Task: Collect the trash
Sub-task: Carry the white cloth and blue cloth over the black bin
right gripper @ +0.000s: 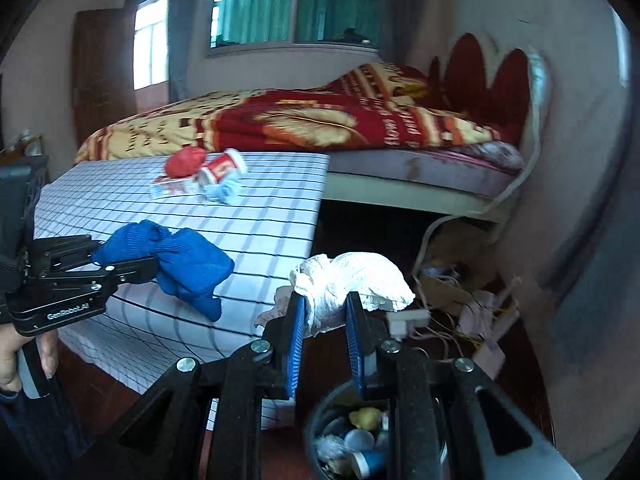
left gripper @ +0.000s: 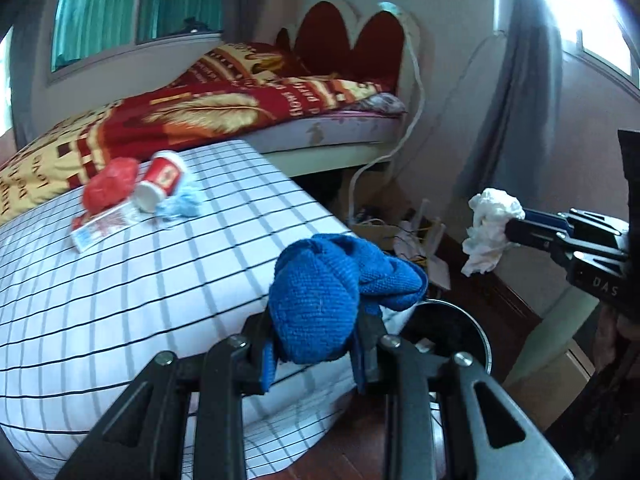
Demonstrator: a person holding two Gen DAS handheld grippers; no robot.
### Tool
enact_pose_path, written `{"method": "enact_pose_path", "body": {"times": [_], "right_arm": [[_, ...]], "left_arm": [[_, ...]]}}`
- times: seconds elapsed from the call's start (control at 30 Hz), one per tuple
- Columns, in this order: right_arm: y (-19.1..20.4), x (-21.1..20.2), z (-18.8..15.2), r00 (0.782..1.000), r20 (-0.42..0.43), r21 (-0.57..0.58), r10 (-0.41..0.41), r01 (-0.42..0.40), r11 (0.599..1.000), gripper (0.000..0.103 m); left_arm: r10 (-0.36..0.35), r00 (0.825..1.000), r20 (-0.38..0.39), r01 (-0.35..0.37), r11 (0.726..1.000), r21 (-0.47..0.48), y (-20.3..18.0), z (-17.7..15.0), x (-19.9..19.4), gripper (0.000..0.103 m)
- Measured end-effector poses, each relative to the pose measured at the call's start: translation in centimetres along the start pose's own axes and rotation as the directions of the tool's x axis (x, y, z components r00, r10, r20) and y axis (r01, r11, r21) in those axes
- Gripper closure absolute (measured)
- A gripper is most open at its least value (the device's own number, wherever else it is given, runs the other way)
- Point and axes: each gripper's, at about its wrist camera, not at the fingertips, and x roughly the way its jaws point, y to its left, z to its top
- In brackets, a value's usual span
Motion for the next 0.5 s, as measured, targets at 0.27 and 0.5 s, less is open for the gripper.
{"method": "enact_pose_path", "body": {"times": [0.27, 0.5], "right_arm": [[-3.9, -1.1, -3.6, 0.997, -0.039, 0.059, -0.065, 0.067, 0.996, 0.081], [-6.3, -2.0, -6.3, 0.994, -0.071, 0.089, -0.085, 0.091, 0.992, 0.081]], "left_arm": [[-0.084, 0.996, -0.032, 0.086, 0.994, 0.065, -5.2, -0.2, 1.5, 0.073], [-0.132, 0.989, -0.063, 0.139, 0.985, 0.105, -8.7, -0.4, 3.0, 0.073]]}}
